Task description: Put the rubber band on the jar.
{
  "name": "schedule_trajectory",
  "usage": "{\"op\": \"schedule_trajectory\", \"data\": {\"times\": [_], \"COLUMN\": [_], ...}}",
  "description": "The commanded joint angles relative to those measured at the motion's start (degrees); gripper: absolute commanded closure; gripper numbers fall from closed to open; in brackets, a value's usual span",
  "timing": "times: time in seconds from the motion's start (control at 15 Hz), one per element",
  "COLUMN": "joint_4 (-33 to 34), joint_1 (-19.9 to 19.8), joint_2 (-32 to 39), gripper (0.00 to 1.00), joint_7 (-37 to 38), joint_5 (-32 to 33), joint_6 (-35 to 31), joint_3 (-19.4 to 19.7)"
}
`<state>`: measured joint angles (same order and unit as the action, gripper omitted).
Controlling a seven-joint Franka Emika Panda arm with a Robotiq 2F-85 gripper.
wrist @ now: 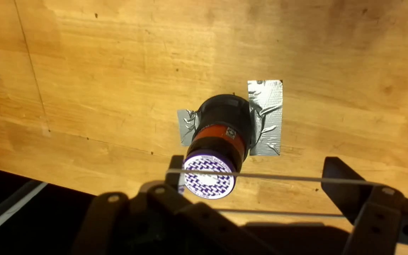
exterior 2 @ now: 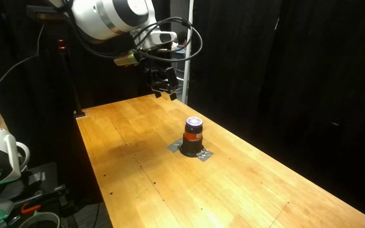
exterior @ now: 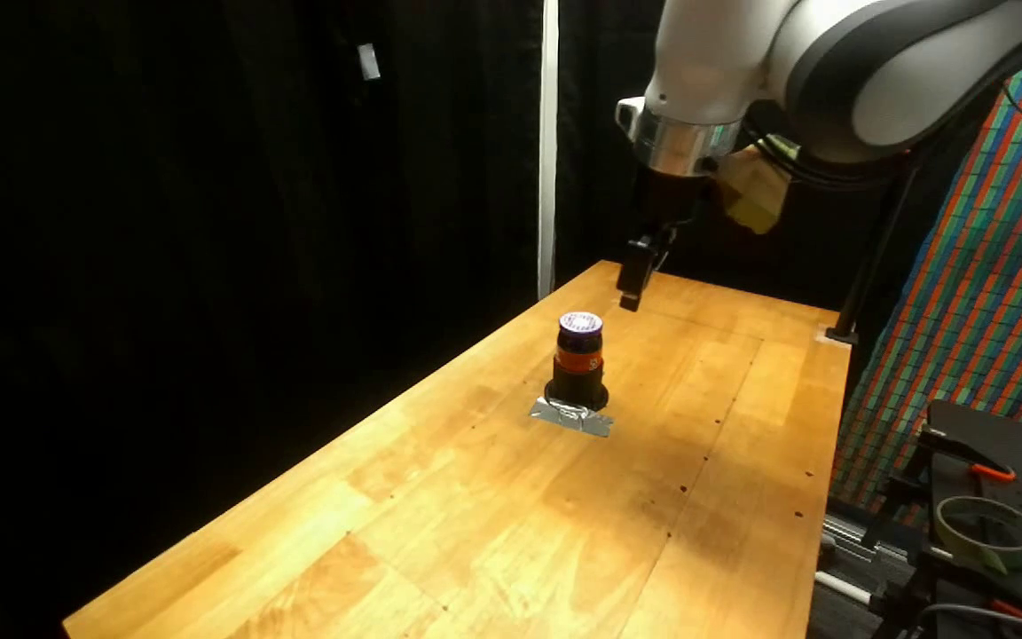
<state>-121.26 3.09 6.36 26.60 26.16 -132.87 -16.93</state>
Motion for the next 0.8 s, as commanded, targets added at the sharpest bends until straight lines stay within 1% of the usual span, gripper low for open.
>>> {"op": "schedule_trajectory", "data": {"times": [0.0, 0.13, 0.33, 0.6, 0.73], "joint_4": [12.05, 15.87, 19.95, 23.3, 24.63], "joint_1": [4.43, 5.82, 7.03, 7.26, 7.54], "joint_2": [11.31, 15.11, 19.22, 23.03, 24.56], "gripper": [0.0, 0.0, 0.0, 0.0, 0.0], "joint_7": [0.48, -0.88, -2.38, -4.98, -4.93], "joint_5": [0.62, -1.33, -3.84, -6.99, -7.8], "joint_6": [0.37, 0.24, 0.23, -0.43, -1.04], "joint_3": [5.95, 8.6, 11.36, 13.47, 14.46]}}
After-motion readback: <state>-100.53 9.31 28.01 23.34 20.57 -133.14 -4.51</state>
